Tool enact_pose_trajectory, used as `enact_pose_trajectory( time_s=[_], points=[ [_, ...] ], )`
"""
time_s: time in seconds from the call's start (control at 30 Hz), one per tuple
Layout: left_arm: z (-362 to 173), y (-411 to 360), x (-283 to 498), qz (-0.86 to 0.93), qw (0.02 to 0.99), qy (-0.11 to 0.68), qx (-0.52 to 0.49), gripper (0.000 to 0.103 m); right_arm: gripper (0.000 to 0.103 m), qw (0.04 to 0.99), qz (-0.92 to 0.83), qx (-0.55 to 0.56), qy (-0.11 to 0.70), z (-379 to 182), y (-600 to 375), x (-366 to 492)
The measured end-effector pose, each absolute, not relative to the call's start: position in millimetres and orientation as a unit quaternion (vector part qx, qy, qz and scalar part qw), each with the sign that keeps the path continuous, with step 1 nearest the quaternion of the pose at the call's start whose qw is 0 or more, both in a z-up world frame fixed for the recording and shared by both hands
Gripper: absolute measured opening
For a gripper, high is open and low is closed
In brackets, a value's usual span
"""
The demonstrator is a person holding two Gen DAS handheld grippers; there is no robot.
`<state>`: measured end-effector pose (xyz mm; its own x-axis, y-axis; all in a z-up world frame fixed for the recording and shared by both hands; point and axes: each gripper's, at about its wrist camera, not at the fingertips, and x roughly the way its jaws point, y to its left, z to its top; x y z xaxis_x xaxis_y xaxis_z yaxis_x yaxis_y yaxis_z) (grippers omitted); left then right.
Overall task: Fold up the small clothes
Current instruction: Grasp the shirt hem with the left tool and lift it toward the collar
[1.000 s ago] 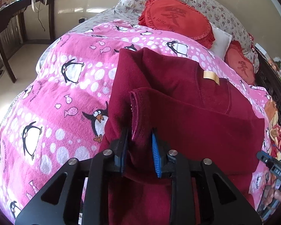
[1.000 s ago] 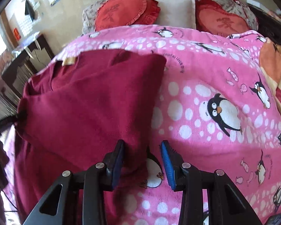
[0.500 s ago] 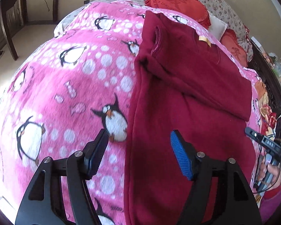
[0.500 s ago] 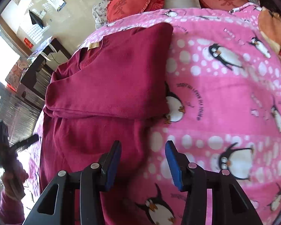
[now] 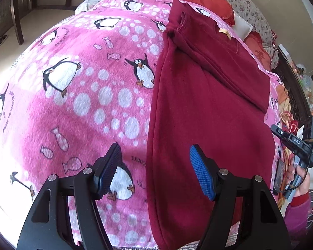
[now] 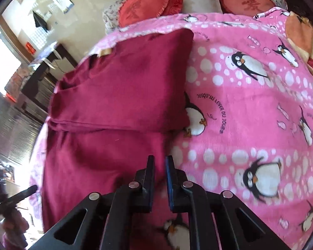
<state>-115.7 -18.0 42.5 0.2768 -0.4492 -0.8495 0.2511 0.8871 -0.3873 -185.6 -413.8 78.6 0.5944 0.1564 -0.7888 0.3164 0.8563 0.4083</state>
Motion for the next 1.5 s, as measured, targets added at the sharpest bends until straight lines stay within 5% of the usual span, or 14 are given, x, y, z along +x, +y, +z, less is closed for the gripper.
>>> enact_pose_trajectory(
  time_s=[0.1, 0.13, 0.6, 1.2, 1.3, 1.37, 1.43, 1.5],
  points=[
    [39.6, -17.8, -124.6, -0.23, 0.781, 0.574, -0.093, 0.069, 0.047, 0.855, -0.029, 0.263, 0.446, 93.8, -409.6, -220.9],
    [38.0, -18.6, -128.4, -0.234, 0.775, 0.58, -0.093, 0.069, 0.047, 0.854, -0.023, 0.266, 0.447, 95.7, -408.6, -229.0],
    [26.0, -26.6, -178.4, -0.239, 0.763, 0.598, -0.055, 0.069, 0.048, 0.793, 0.03, 0.319, 0.518, 51.8, -377.9, -321.3],
    [20.7, -25.5, -177.8, -0.239, 0.748, 0.613, -0.091, 0.07, 0.048, 0.801, 0.064, 0.353, 0.479, 32.0, -352.8, -313.0],
    [22.1, -31.5, -178.9, -0.241, 0.75, 0.612, -0.071, 0.07, 0.03, 0.805, 0.064, 0.339, 0.482, 33.1, -348.7, -311.0],
    [24.2, -35.8, -182.0, -0.242, 0.757, 0.605, -0.05, 0.06, 0.013, 0.811, 0.06, 0.329, 0.48, 36.1, -344.6, -310.5],
    [23.4, -37.2, -183.0, -0.242, 0.757, 0.606, -0.039, 0.008, 0.01, 0.816, 0.066, 0.322, 0.476, 41.3, -338.9, -310.9],
    [19.9, -31.8, -179.4, -0.249, 0.748, 0.613, -0.056, 0.007, 0.009, 0.817, 0.074, 0.32, 0.474, 45.5, -334.4, -311.6]
  ],
)
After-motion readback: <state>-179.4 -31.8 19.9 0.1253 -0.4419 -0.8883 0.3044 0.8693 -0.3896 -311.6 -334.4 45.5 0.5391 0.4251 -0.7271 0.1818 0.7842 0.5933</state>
